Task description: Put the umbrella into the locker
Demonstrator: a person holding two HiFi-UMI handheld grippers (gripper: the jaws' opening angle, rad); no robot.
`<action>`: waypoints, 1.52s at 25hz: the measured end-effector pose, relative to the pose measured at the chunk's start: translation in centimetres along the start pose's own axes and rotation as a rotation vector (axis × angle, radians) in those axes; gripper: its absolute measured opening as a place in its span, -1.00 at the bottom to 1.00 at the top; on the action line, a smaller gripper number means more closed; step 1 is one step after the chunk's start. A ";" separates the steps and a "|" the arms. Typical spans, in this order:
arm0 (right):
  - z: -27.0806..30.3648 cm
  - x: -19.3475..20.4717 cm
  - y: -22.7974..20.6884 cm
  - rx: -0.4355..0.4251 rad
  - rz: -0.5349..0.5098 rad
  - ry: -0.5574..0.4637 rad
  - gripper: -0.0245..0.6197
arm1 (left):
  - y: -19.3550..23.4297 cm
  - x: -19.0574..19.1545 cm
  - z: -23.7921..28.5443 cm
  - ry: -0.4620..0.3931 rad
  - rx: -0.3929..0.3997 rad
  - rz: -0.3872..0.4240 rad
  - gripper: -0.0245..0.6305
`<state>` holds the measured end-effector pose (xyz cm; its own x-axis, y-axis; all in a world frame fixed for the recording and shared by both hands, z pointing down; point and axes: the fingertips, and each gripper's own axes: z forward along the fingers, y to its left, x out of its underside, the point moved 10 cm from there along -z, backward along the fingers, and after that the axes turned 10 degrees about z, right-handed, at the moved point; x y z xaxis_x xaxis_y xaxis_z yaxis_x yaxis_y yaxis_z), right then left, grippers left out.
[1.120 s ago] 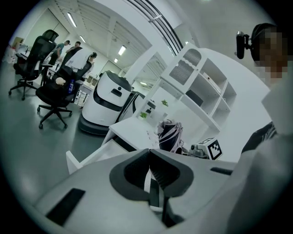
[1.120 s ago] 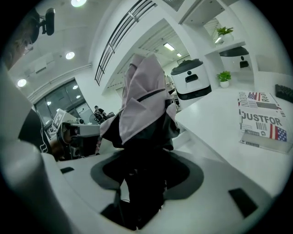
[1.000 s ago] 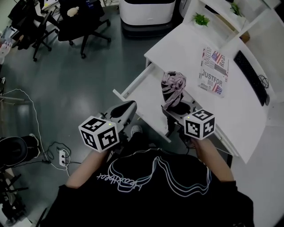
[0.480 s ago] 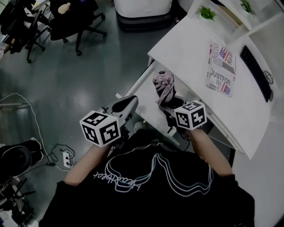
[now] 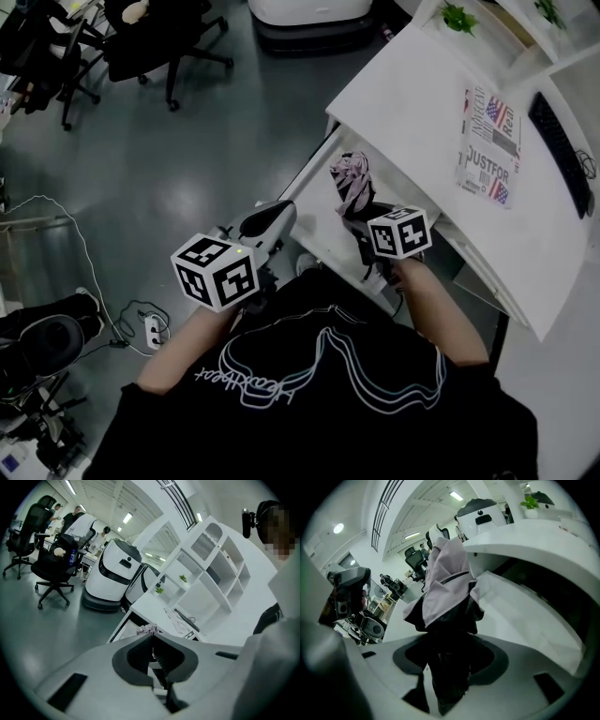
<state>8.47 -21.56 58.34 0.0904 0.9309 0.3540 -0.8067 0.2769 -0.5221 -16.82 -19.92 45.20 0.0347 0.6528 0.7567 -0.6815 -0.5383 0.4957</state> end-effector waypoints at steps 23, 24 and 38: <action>8.5 2.6 -5.3 0.168 0.131 0.114 -0.21 | 2.6 2.4 0.8 0.054 -0.049 -0.060 -0.91; 8.5 2.7 -5.3 0.178 0.123 0.114 -0.21 | 2.7 2.6 0.8 0.055 -0.052 -0.065 -0.91; 7.6 3.5 -5.0 0.140 0.139 0.015 0.20 | 2.1 3.8 0.5 0.044 -0.060 -0.095 -0.91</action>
<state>8.36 -21.47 68.13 -0.0196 0.9615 0.2743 -0.8853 0.1108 -0.4515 -17.74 -18.81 49.37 0.0694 0.7229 0.6875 -0.7190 -0.4415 0.5368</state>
